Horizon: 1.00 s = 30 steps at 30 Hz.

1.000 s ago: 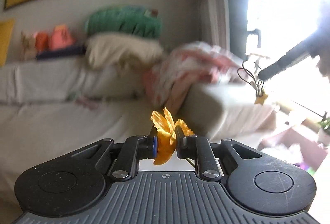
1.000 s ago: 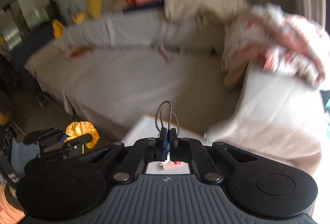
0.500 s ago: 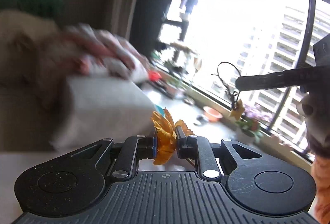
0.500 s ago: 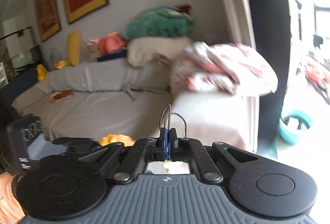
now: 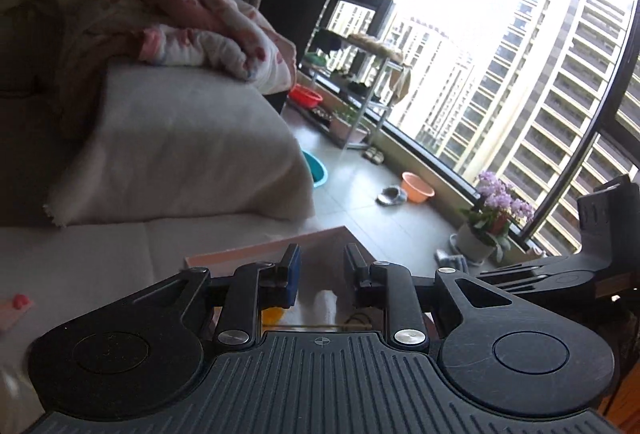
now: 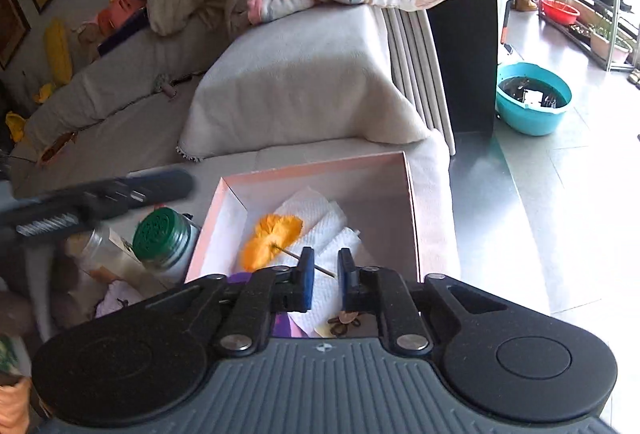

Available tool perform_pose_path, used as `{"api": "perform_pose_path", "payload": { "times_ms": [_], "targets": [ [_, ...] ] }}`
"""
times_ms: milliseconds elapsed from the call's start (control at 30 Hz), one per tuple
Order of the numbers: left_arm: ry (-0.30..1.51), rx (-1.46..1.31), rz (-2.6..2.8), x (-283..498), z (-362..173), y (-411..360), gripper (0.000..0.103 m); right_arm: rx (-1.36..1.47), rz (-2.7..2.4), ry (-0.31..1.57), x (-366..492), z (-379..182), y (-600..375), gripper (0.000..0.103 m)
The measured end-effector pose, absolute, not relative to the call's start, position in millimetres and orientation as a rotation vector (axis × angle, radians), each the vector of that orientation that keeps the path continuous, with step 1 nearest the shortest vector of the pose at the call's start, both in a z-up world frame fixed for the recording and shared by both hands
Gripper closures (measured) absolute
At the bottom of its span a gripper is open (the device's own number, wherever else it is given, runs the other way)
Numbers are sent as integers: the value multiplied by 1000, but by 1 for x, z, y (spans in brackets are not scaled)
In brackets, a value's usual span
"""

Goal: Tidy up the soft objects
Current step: 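Carry the flower and keychain to the pink box and open both tools, then grasp the brown spotted fur plush on the table with the left tool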

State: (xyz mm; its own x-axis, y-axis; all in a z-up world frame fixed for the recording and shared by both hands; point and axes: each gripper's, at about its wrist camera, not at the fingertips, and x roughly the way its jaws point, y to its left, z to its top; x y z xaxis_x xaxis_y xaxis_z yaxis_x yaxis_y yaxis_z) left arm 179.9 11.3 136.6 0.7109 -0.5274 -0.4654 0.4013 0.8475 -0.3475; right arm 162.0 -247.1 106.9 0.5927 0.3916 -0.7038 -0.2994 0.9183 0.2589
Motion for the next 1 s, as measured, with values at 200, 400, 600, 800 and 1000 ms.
{"api": "perform_pose_path", "payload": {
  "times_ms": [200, 400, 600, 800, 1000],
  "targets": [
    [548, -109, -353, 122, 133, 65, 77, 23, 391, 782, 138, 104, -235, 67],
    [620, -20, -260, 61, 106, 101, 77, -109, 459, 698, 103, 100, -189, 51],
    [677, 49, -265, 5, 73, 108, 77, -158, 519, 567, 61, 85, -129, 44],
    [733, 194, -205, -24, 42, 113, 75, -235, 622, 588, 37, 63, -73, 42],
    [753, 194, -118, -27, 42, 146, 71, -322, 624, 602, 24, 44, -50, 42]
  ]
}}
